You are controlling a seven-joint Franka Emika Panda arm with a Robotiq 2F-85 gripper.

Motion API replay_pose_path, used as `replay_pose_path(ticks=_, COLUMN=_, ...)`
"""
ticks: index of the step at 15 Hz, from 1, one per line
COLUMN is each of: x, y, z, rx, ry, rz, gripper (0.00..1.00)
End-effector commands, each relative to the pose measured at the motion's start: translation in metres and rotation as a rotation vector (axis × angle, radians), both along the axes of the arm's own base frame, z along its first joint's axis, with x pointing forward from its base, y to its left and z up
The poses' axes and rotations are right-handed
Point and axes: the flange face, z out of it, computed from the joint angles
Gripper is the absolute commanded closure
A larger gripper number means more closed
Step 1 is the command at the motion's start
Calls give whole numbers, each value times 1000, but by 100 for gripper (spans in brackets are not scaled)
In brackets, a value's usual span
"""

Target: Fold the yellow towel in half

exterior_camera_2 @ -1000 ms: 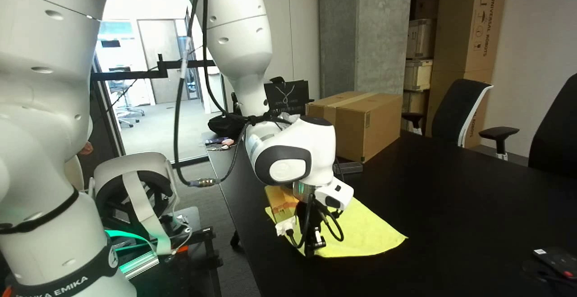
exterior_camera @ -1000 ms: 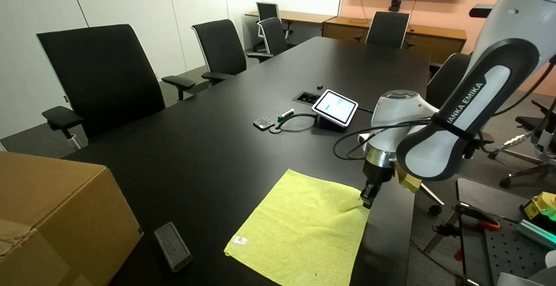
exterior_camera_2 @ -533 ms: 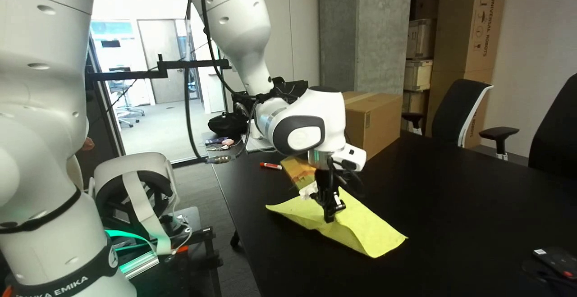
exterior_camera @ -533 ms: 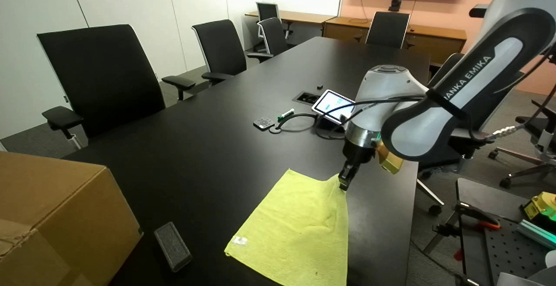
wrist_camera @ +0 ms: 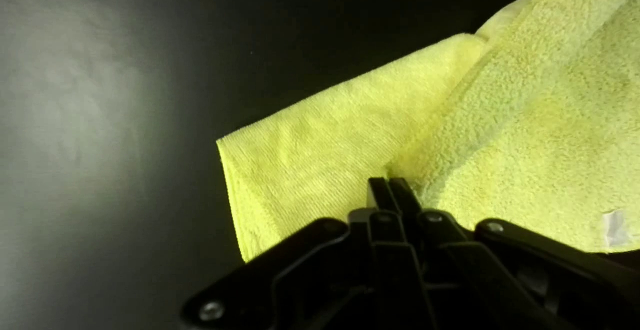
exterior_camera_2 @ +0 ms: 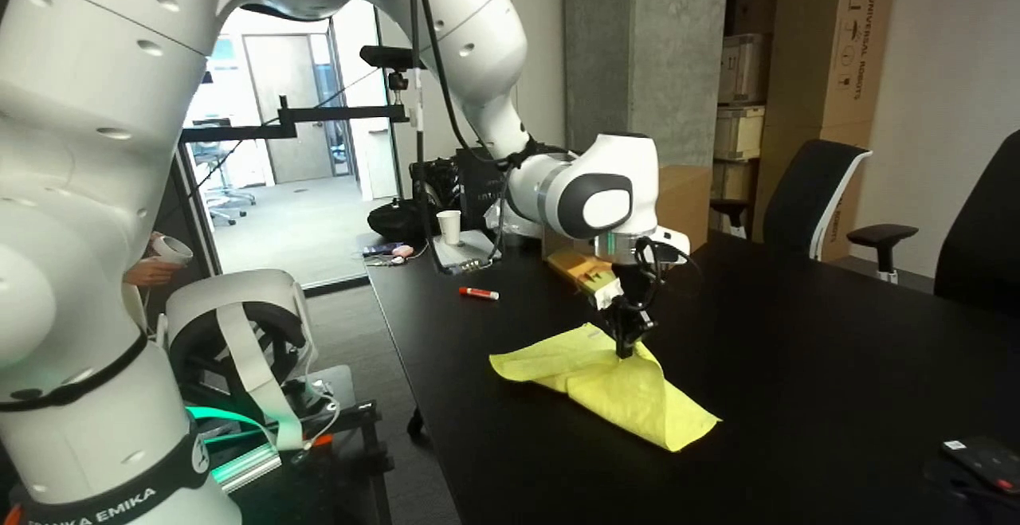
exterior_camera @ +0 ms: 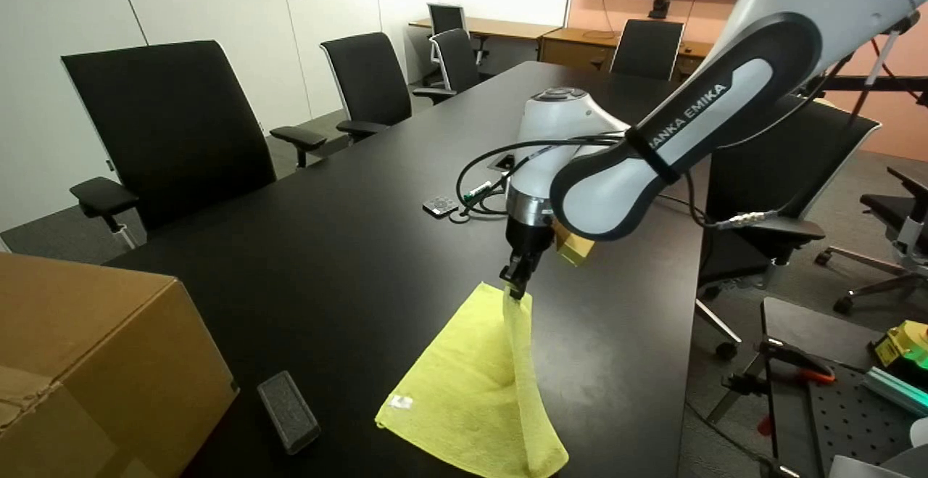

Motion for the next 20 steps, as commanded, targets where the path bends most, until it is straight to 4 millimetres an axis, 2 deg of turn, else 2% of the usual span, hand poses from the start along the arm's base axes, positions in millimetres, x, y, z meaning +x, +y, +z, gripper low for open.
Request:
replay_pose_path(ticks=1, x=46, y=3, z=-31, rx=-67, ry=37, rz=-36, gripper=96)
replay_pose_path(ticks=5, x=74, y=-5, z=-51, rx=-92, ry=47, rz=-121, gripper=95)
replay_pose_path(ticks=8, x=89, y=-12, z=-54, rx=-99, ry=35, rz=-168, gripper=94)
replay_pose_path(ticks=9, x=90, y=-12, z=-49, rx=-93, ry=33, rz=-174, gripper=70)
replay_pose_path(ticks=11, x=91, y=-8, z=-43, rx=-99, ry=22, rz=-169, gripper=67)
replay_pose_path(ticks=16, x=75, y=23, z=-19, rx=-103, ry=-1, rz=-99, gripper=31)
replay_pose_path(ticks=20, x=38, y=74, z=-6, rx=-92, ry=37, rz=82, gripper=2)
